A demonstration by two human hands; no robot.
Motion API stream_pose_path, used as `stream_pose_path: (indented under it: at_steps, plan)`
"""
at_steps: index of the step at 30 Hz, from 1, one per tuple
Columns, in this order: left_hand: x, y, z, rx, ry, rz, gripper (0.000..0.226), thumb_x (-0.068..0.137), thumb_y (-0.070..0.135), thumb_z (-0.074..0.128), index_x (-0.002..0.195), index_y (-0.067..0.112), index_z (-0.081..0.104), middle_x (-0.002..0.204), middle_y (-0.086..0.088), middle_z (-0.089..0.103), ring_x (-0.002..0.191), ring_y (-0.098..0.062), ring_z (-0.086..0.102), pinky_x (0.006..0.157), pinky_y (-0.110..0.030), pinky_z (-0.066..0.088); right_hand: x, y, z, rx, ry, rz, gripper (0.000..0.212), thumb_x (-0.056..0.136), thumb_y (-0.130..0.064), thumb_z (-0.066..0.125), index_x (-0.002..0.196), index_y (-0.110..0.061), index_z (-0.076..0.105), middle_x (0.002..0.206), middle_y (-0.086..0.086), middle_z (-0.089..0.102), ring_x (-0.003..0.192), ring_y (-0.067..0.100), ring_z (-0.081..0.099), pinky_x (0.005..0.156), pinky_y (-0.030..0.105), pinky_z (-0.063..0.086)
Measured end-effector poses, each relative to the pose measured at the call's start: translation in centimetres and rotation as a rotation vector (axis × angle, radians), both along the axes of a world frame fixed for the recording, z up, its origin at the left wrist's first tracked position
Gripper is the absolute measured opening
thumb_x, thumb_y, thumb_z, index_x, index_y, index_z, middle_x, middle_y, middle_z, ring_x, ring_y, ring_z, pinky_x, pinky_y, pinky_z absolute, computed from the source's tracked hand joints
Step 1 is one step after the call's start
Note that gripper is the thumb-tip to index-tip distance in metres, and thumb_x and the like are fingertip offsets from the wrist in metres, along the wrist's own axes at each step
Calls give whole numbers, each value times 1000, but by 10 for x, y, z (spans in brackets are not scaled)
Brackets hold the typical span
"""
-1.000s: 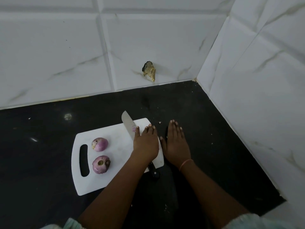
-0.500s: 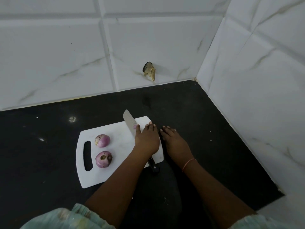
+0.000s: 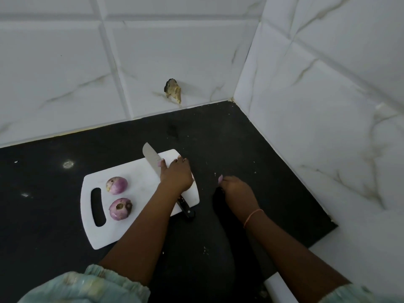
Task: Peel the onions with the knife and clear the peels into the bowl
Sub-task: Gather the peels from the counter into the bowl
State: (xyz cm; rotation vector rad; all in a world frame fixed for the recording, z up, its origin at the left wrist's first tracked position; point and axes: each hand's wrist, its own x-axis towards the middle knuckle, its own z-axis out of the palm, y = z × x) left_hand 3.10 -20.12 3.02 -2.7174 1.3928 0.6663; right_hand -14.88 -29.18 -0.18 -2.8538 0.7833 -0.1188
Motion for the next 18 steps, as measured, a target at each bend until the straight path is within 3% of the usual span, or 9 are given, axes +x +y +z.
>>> stream_pose_path:
  at_steps: [3, 5, 7, 9, 10, 13, 16, 18]
  plan:
    - [-9, -1, 9, -409, 349, 184, 59, 103, 32, 50, 155, 13, 28, 165, -6, 21, 150, -22, 24, 122, -41, 14, 10, -3, 16, 101, 20, -42, 16, 90, -8, 58, 95, -5, 73, 100, 12, 69, 93, 28, 65, 84, 32, 48]
    - [-25, -4, 14, -646, 775, 435, 47, 105, 33, 47, 148, 15, 43, 157, -7, 39, 140, -22, 42, 111, -29, 31, 16, -6, 35, 254, -174, -138, 9, 82, -8, 71, 88, -6, 78, 92, 9, 74, 85, 21, 69, 82, 27, 49]
    - [-41, -8, 17, -797, 1306, 766, 43, 105, 39, 43, 134, 10, 58, 121, -12, 68, 104, -21, 67, 92, -25, 48, 25, -1, 60, 424, -456, -221, 10, 77, -6, 79, 86, -8, 79, 85, 4, 76, 76, 6, 69, 77, 19, 53]
    - [-45, -9, 21, -856, 1789, 977, 51, 106, 42, 39, 117, 1, 66, 80, -10, 70, 74, -18, 67, 79, -28, 53, 36, 7, 83, 511, -536, -197, 13, 78, -1, 75, 88, -7, 79, 84, 0, 76, 75, 0, 68, 75, 14, 52]
    - [-44, -9, 21, -849, 1956, 1023, 52, 106, 42, 39, 105, -1, 69, 72, -9, 68, 68, -17, 66, 77, -31, 54, 43, 9, 90, 488, -491, -146, 15, 79, 0, 71, 89, -8, 79, 86, 0, 76, 76, 2, 69, 76, 16, 52]
    - [-43, -8, 22, -876, 2193, 1082, 43, 105, 31, 43, 90, 0, 67, 77, -11, 66, 73, -18, 63, 69, -33, 58, 56, 13, 94, 311, -267, -41, 18, 81, -8, 62, 90, -11, 77, 89, 3, 75, 81, 16, 69, 79, 29, 54]
    - [-43, -8, 24, -924, 2273, 1139, 30, 103, 21, 46, 90, -1, 62, 91, -12, 64, 82, -20, 65, 58, -34, 61, 56, 14, 90, 208, -369, -92, 4, 79, -10, 71, 80, -14, 73, 79, 0, 70, 75, 13, 63, 71, 31, 54]
    - [-44, -8, 27, -947, 2274, 1173, 26, 103, 16, 47, 93, -2, 62, 86, -12, 65, 69, -17, 67, 54, -33, 60, 53, 13, 90, 188, -458, -86, 2, 81, -12, 72, 82, -13, 71, 80, -1, 69, 80, 11, 60, 71, 27, 51]
